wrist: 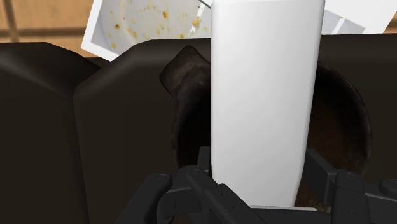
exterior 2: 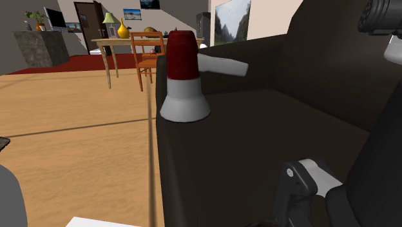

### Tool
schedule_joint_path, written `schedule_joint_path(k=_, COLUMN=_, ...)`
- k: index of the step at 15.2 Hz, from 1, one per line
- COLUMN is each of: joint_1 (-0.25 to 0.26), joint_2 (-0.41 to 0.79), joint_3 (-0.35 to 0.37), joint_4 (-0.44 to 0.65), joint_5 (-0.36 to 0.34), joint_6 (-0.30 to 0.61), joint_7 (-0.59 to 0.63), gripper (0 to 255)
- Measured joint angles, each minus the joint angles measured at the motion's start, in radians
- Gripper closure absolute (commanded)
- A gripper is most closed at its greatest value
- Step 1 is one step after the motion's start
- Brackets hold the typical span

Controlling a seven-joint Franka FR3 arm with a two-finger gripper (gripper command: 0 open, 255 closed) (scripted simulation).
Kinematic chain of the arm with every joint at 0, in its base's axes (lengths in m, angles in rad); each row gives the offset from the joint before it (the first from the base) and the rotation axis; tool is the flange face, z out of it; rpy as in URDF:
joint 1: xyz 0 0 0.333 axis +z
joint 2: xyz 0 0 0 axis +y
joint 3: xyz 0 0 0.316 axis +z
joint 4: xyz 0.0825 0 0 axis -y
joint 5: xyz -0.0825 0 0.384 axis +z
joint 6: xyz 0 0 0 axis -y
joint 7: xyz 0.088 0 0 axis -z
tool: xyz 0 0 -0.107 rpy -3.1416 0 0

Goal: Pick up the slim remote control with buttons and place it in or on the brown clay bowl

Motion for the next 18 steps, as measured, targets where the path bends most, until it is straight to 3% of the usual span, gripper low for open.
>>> schedule_joint_path(k=1, joint_1=0.000, joint_2=0.000, joint_3=0.000, joint_4=0.000, joint_5=0.000, joint_6=0.000, joint_7=0.000, gripper=0)
schedule_joint_path(k=7, joint_1=0.000, joint_2=0.000, joint_3=0.000, joint_4=0.000, joint_5=0.000, joint_6=0.000, joint_7=0.000, gripper=0)
schedule_joint_path(k=12, joint_1=0.026, joint_2=0.011, joint_3=0.047, joint_4=0.111, joint_5=0.047, joint_6=-0.096, joint_7=-0.003, gripper=0)
schedule_joint_path(k=18, joint_1=0.033, joint_2=0.020, joint_3=0.054, joint_4=0.129, joint_5=0.056, joint_6=-0.105, joint_7=-0.001, gripper=0)
